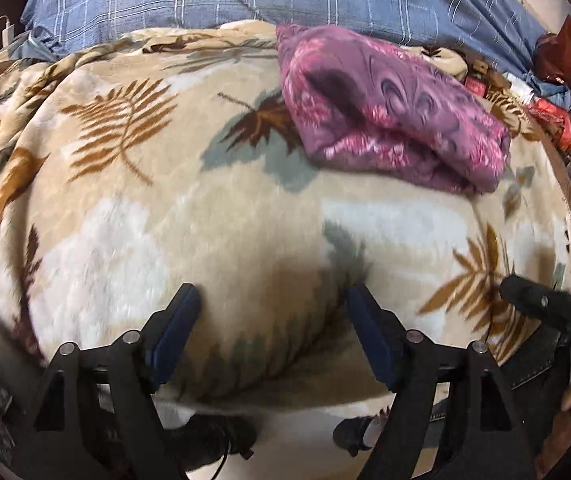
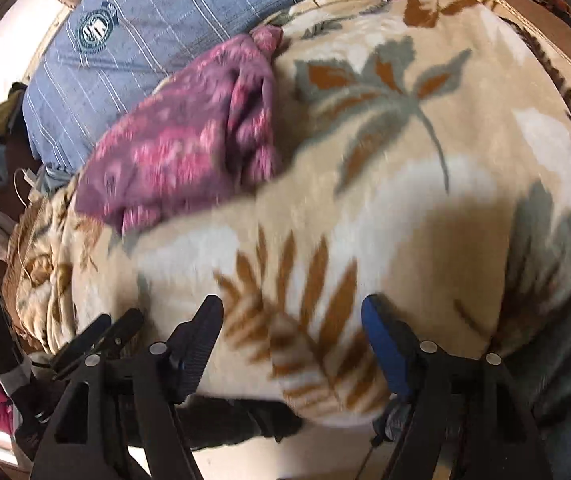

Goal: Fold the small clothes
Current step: 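Release the folded blouse with both grippers and pull them back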

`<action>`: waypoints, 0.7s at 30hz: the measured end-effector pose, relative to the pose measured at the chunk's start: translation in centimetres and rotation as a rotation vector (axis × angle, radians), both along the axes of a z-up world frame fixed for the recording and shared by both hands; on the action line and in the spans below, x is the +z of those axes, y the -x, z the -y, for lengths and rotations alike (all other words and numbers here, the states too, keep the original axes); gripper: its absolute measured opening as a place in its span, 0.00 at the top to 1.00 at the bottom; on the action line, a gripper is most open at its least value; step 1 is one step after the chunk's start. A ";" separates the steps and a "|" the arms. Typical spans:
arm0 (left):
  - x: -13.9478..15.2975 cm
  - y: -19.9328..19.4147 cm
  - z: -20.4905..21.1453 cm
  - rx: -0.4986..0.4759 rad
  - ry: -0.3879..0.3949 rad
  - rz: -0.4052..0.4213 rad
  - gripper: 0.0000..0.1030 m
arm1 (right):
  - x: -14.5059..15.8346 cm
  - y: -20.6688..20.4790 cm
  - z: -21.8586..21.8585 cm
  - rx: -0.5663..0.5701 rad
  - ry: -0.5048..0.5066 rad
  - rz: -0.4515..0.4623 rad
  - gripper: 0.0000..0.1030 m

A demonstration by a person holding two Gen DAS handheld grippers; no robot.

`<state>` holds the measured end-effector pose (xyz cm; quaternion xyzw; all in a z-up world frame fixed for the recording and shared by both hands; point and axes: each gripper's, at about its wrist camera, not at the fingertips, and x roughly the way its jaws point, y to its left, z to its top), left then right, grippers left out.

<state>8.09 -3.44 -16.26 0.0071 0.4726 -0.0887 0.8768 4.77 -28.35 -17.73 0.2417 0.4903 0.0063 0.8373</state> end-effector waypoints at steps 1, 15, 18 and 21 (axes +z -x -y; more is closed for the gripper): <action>0.1 0.3 0.0 -0.004 0.003 -0.007 0.26 | -0.2 0.5 0.0 -0.006 -0.009 -0.010 0.29; 10.9 6.9 0.3 -0.018 -0.074 0.122 0.26 | 10.4 5.0 -3.6 0.062 0.316 0.073 0.30; 13.7 7.5 -0.2 -0.006 -0.092 0.166 0.26 | 13.9 5.6 -4.5 0.053 0.340 0.150 0.29; 16.3 8.2 -1.2 0.007 -0.059 0.212 0.26 | 16.2 6.0 -5.3 0.057 0.343 0.201 0.28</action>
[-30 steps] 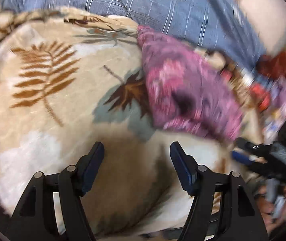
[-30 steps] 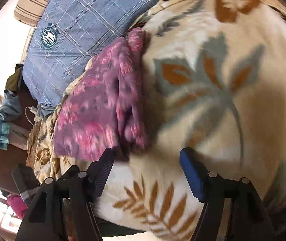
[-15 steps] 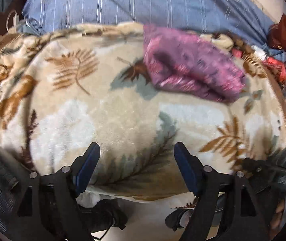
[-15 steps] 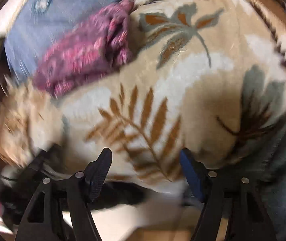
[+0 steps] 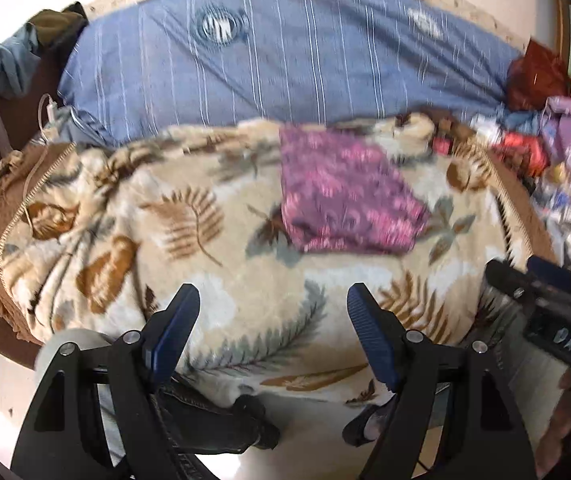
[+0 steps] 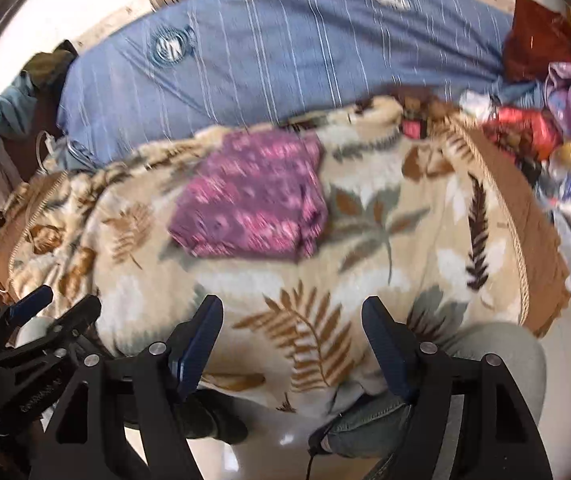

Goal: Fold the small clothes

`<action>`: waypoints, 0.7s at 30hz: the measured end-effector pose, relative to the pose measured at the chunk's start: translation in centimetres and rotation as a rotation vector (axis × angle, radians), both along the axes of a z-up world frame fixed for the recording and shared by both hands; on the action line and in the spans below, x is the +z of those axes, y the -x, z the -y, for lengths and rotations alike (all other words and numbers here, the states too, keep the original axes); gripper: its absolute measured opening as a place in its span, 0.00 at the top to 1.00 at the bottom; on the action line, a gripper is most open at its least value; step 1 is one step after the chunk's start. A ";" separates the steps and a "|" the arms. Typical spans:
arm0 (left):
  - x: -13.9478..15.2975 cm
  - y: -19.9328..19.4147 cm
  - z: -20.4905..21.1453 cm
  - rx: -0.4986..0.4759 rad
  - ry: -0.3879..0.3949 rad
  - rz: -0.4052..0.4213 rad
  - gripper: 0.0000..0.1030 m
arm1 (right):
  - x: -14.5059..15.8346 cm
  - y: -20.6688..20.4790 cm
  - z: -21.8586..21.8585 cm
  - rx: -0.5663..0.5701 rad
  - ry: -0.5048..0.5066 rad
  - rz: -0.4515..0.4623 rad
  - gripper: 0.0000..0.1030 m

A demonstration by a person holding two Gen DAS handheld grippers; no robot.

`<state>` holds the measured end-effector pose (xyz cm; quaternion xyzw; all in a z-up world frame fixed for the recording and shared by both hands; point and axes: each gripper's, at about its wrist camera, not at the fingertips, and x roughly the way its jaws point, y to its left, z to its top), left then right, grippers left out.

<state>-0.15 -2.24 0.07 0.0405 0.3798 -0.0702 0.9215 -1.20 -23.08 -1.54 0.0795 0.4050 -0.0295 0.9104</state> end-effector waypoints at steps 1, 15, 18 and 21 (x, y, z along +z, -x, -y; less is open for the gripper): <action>0.6 0.2 -0.1 0.007 -0.008 0.011 0.26 | 0.4 0.3 -0.1 0.002 0.004 0.010 0.28; 1.2 1.2 0.0 0.013 0.012 -0.014 0.26 | 1.7 1.8 -1.5 -0.007 0.010 0.048 0.28; 1.2 1.4 -0.1 0.025 0.010 -0.015 0.26 | 1.8 2.1 -1.5 -0.012 0.007 0.051 0.28; 1.3 1.6 -0.2 0.023 0.024 -0.015 0.26 | 1.9 2.2 -1.6 -0.010 0.010 0.049 0.28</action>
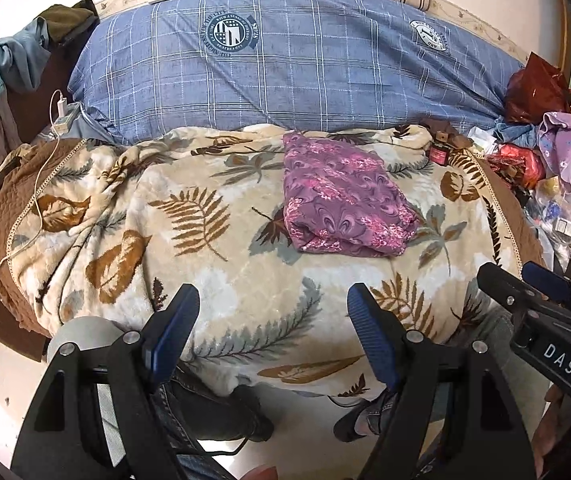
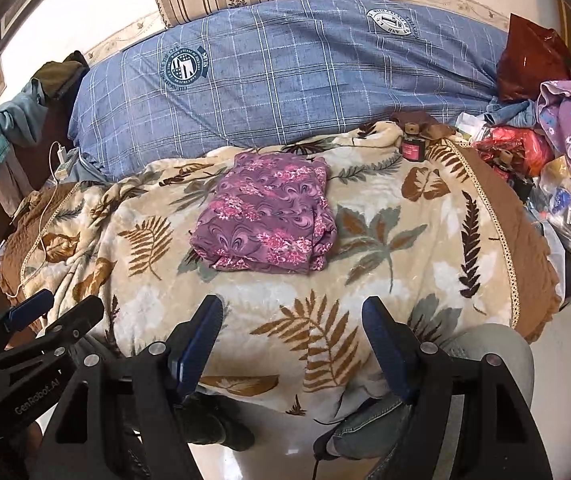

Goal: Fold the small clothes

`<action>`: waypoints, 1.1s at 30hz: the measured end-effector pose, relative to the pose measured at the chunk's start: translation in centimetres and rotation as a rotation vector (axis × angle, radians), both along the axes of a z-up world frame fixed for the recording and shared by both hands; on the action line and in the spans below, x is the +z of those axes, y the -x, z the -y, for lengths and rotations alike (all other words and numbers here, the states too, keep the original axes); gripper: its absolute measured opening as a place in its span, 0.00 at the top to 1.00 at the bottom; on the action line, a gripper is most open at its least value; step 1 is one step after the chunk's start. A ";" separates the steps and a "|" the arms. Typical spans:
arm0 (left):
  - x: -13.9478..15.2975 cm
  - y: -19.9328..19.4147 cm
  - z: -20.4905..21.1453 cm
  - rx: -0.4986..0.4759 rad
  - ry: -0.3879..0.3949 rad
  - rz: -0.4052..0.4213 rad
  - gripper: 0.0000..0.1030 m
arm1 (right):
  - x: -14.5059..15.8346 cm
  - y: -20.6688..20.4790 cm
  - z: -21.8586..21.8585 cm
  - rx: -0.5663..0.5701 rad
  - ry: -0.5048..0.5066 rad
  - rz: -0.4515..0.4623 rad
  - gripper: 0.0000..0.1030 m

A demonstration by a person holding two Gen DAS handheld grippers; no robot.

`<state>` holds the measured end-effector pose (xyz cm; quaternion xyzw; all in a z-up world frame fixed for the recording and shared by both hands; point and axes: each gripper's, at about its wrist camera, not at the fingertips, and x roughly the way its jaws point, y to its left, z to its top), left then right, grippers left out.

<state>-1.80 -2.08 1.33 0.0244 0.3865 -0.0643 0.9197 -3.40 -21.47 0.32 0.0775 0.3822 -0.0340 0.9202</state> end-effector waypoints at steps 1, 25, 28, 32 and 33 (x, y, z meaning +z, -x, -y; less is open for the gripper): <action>0.1 0.1 0.0 0.000 0.002 0.002 0.26 | 0.0 0.1 -0.1 -0.001 0.001 0.001 0.28; -0.8 -0.8 0.1 0.003 -0.013 -0.025 0.26 | -0.4 -0.4 -0.3 0.009 0.003 -0.013 0.28; -1.0 -1.1 0.2 0.001 -0.021 -0.031 0.26 | -0.5 -0.6 -0.1 0.007 0.000 -0.013 0.28; -1.3 -1.3 0.5 -0.001 -0.028 -0.036 0.26 | -0.7 -1.2 0.4 -0.002 -0.002 -0.019 0.28; -1.3 -1.4 0.6 -0.002 -0.029 -0.038 0.26 | -0.8 -1.3 0.5 -0.003 -0.006 -0.021 0.28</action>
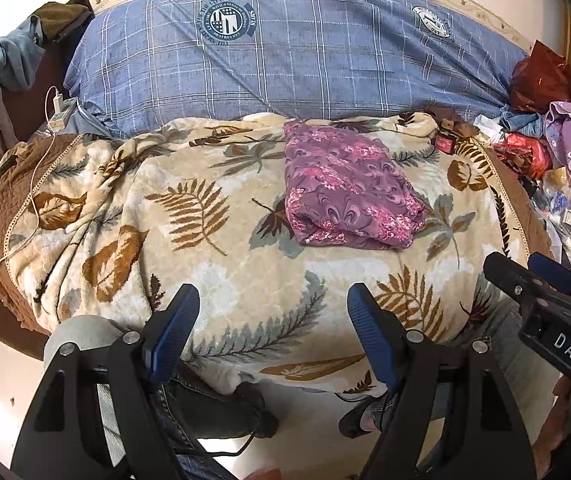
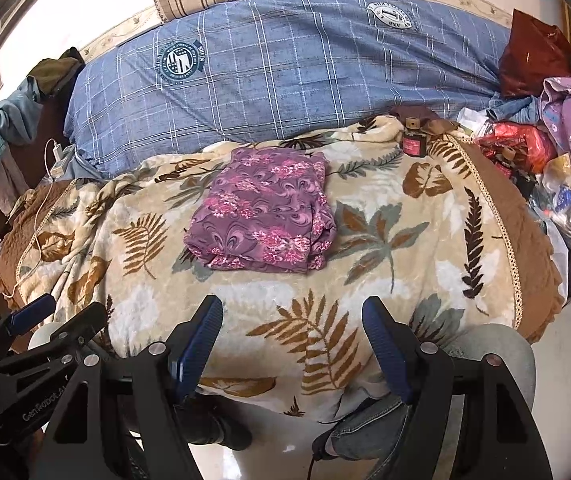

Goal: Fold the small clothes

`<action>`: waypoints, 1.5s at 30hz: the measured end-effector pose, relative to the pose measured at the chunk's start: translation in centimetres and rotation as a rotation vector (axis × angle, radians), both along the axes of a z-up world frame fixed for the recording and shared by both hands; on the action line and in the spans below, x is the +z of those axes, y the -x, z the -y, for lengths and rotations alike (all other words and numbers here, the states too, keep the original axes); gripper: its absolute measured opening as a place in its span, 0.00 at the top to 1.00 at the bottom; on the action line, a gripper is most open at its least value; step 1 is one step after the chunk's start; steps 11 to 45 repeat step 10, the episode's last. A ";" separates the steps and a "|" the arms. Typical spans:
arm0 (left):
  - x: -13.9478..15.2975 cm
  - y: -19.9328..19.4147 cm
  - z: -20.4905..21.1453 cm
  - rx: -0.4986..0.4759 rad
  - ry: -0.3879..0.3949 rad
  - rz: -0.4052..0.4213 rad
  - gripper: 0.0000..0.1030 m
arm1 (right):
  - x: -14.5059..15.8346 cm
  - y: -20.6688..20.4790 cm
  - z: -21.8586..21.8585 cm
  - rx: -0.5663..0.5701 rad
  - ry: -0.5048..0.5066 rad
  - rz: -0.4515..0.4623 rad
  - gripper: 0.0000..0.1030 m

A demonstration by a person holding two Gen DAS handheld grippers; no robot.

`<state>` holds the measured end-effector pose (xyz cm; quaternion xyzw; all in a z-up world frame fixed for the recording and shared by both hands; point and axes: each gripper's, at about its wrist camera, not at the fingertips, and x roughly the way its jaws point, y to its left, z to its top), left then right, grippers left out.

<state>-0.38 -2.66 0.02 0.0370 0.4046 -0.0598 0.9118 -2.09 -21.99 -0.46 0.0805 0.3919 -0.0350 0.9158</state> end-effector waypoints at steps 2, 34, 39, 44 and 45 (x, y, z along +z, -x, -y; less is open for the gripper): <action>-0.1 -0.2 0.1 0.000 -0.001 -0.002 0.26 | -0.1 -0.2 0.1 -0.004 0.002 -0.001 0.28; -1.8 -2.9 0.2 -0.028 0.017 -0.028 0.26 | -1.4 -1.9 0.6 0.002 -0.016 -0.022 0.28; -1.8 -2.9 0.2 -0.028 0.017 -0.028 0.26 | -1.4 -1.9 0.6 0.002 -0.016 -0.022 0.28; -1.8 -2.9 0.2 -0.028 0.017 -0.028 0.26 | -1.4 -1.9 0.6 0.002 -0.016 -0.022 0.28; -1.8 -2.9 0.2 -0.028 0.017 -0.028 0.26 | -1.4 -1.9 0.6 0.002 -0.016 -0.022 0.28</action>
